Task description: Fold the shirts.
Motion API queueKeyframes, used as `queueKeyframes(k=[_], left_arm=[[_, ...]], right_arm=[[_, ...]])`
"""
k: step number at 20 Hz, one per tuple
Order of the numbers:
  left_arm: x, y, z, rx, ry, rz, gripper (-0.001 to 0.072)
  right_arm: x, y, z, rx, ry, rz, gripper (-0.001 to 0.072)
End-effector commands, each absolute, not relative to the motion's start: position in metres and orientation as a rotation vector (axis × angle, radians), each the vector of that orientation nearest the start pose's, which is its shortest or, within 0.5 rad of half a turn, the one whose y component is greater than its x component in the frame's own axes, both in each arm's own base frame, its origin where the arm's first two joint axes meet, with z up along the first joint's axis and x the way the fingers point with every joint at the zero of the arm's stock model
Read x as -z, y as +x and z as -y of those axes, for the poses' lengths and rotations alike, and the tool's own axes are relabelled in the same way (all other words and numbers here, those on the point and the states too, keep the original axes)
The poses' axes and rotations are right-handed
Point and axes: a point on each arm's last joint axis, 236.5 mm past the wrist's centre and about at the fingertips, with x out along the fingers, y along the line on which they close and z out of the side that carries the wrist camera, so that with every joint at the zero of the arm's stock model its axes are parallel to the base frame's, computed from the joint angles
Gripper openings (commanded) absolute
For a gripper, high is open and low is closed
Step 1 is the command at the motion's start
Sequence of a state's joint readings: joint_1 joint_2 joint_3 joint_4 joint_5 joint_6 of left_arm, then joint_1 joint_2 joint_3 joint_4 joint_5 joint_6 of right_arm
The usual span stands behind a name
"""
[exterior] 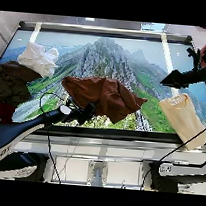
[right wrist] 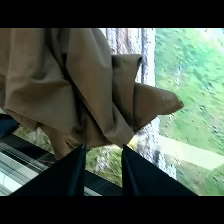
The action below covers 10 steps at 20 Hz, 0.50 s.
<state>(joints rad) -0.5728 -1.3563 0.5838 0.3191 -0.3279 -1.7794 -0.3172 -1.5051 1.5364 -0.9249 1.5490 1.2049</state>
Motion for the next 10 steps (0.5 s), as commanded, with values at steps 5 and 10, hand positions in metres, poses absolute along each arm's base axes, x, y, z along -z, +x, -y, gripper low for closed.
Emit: queueKeyframes(k=[5, 10], left_arm=[[0.107, 0.3, 0.275, 0.021, -1.144, -1.275, 0.0013], [0.107, 0.3, 0.275, 0.033, -1.129, -1.274, 0.0013]], right_arm=[[0.034, 0.36, -0.034, -0.403, 0.443, -1.503, 0.0273], [0.069, 0.344, -0.072, -0.461, 0.489, -1.547, 0.0278]])
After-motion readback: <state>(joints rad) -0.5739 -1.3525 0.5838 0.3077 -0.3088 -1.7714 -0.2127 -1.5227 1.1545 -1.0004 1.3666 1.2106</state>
